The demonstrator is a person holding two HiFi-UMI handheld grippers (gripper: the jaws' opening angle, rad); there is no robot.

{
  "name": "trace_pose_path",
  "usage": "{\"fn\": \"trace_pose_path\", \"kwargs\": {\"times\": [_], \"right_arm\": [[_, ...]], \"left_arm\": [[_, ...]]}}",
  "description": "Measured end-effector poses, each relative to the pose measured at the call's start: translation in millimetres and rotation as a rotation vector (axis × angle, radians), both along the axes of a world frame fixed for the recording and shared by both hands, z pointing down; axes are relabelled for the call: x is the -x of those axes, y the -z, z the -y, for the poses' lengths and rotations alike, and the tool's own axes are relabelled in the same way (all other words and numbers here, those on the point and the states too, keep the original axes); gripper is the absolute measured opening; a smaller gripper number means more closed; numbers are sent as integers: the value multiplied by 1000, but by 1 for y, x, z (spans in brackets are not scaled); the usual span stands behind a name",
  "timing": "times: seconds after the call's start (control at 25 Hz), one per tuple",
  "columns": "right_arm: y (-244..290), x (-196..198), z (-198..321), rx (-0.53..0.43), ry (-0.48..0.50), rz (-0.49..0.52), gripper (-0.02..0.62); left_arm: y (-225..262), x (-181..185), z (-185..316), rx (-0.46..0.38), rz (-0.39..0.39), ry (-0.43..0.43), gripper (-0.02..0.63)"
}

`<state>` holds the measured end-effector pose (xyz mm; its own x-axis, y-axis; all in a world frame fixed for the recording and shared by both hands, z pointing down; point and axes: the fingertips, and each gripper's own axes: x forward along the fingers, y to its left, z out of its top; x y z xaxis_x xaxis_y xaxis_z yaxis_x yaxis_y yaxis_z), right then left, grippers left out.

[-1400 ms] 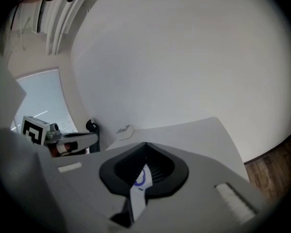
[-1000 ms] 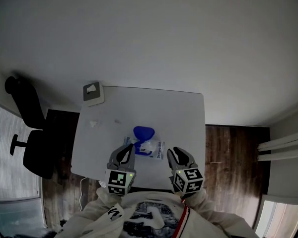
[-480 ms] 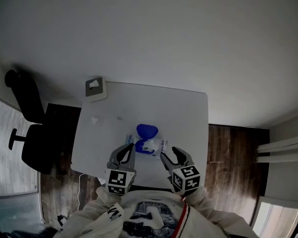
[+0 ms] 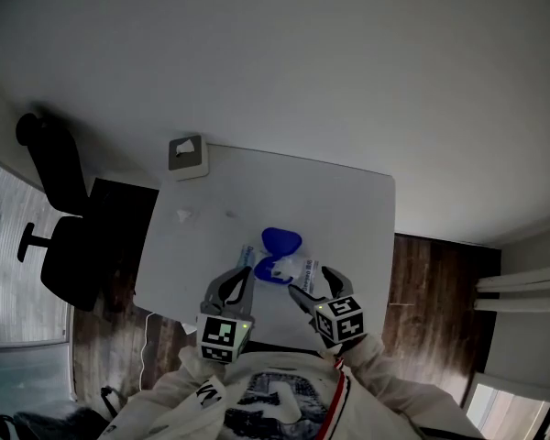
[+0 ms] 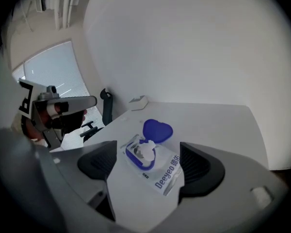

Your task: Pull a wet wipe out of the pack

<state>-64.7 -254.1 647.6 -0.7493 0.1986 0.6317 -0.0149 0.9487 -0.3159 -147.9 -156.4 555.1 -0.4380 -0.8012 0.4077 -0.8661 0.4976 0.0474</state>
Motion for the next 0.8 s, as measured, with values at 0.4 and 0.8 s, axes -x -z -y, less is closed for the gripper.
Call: {"fn": "trace_pose_path", "kwargs": {"times": [0.4, 0.8], "right_arm": [[-46, 20, -15, -27, 171, -107, 360], [-71, 32, -18, -44, 187, -149, 178]], "left_arm": [[1, -1, -13, -4, -14, 45, 5], [-8, -12, -20, 6, -36, 63, 5]]}}
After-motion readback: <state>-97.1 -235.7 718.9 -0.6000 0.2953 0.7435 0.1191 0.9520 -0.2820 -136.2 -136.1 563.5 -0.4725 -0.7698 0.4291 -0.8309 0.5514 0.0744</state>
